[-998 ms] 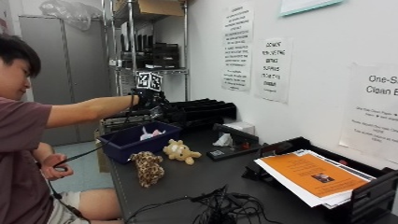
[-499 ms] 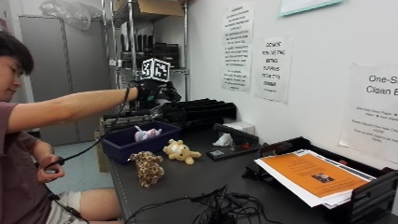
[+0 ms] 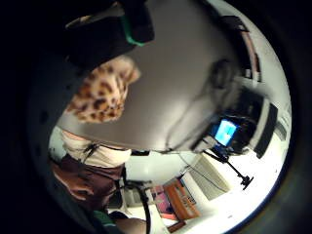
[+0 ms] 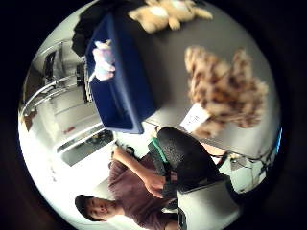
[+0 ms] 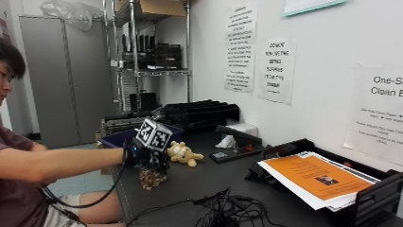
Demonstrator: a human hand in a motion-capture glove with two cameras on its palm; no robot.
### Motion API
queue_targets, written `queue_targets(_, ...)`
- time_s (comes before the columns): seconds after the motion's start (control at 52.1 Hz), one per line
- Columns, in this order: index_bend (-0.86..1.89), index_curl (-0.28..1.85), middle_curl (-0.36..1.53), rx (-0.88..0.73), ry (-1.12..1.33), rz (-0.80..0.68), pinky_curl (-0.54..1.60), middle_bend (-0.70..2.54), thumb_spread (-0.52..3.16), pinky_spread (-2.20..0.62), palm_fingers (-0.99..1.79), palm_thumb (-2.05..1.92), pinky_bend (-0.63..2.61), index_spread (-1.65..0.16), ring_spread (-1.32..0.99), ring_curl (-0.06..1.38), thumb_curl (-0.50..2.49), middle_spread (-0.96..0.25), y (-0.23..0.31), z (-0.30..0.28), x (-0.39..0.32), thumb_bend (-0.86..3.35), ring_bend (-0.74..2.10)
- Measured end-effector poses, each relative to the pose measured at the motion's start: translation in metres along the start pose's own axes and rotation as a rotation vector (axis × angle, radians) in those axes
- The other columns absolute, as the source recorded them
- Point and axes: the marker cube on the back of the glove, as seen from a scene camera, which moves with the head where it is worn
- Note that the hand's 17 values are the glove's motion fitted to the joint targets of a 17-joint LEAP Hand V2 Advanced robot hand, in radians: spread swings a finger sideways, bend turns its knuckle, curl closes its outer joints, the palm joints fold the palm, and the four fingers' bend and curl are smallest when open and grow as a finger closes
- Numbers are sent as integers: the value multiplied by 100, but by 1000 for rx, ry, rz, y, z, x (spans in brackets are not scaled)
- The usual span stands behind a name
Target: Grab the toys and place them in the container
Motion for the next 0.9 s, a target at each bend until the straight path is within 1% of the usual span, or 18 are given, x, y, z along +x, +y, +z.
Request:
queue_targets(0.058,6,12,24,28,73,6,37,15,121,6,-22,-1,105,-21,2,39,34,0,-11,29,3,-2,37)
queue_targets(0.096,8,13,24,118,136,10,37,15,119,6,-22,-1,103,-22,2,38,34,0,-17,39,3,-3,37)
queue_targets(0.115,14,14,24,176,156,10,36,16,119,5,-18,-1,99,-23,2,38,34,-1,-19,42,3,-2,36)
queue_targets(0.173,26,19,26,322,160,10,33,21,118,5,9,1,89,-24,-2,41,34,-6,-24,46,2,-2,46)
queue_targets(0.192,28,19,27,353,150,11,31,24,119,4,22,2,84,-25,-5,41,35,-8,-26,46,2,-1,52)
queue_targets(0.211,29,19,27,377,139,12,29,26,119,4,29,3,81,-25,-7,40,35,-9,-27,47,3,-1,53)
queue_targets(0.269,42,22,33,438,107,6,22,43,120,0,63,6,63,-26,-14,42,35,-13,-30,46,3,0,66)
queue_targets(0.288,45,23,34,456,99,4,21,45,120,-1,67,8,59,-26,-16,41,36,-14,-32,45,3,1,68)
queue_targets(0.365,54,29,39,531,89,3,20,57,124,-7,82,17,51,-27,-23,48,38,-19,-38,42,2,5,82)
queue_targets(0.442,55,32,44,612,99,16,22,67,120,-15,94,34,51,-28,-27,55,45,-22,-45,38,1,12,98)
queue_targets(0.461,56,33,46,631,106,19,24,70,119,-17,102,38,54,-28,-28,57,46,-22,-46,36,2,13,101)
queue_targets(0.518,58,35,49,682,119,43,27,76,111,-23,114,44,63,-29,-30,59,50,-23,-49,31,5,14,105)
queue_targets(0.557,62,38,52,691,112,65,30,81,107,-26,118,47,69,-29,-30,61,53,-23,-52,26,5,14,107)
queue_targets(0.576,65,39,54,687,105,77,32,84,105,-27,125,49,73,-30,-31,62,54,-23,-54,24,5,15,108)
queue_targets(0.653,72,45,58,636,88,109,37,93,97,-31,124,52,82,-30,-31,63,58,-22,-62,12,-2,14,110)
queue_targets(0.768,86,53,64,562,64,62,41,104,86,-33,122,54,88,-30,-32,65,64,-21,-50,-27,-10,11,113)
queue_targets(0.806,90,56,65,561,68,48,42,106,83,-34,120,54,89,-30,-32,65,66,-20,-45,-42,-14,11,114)
queue_targets(0.902,97,63,68,620,116,10,44,111,75,-35,117,54,91,-30,-33,66,70,-19,-26,-88,-28,9,118)
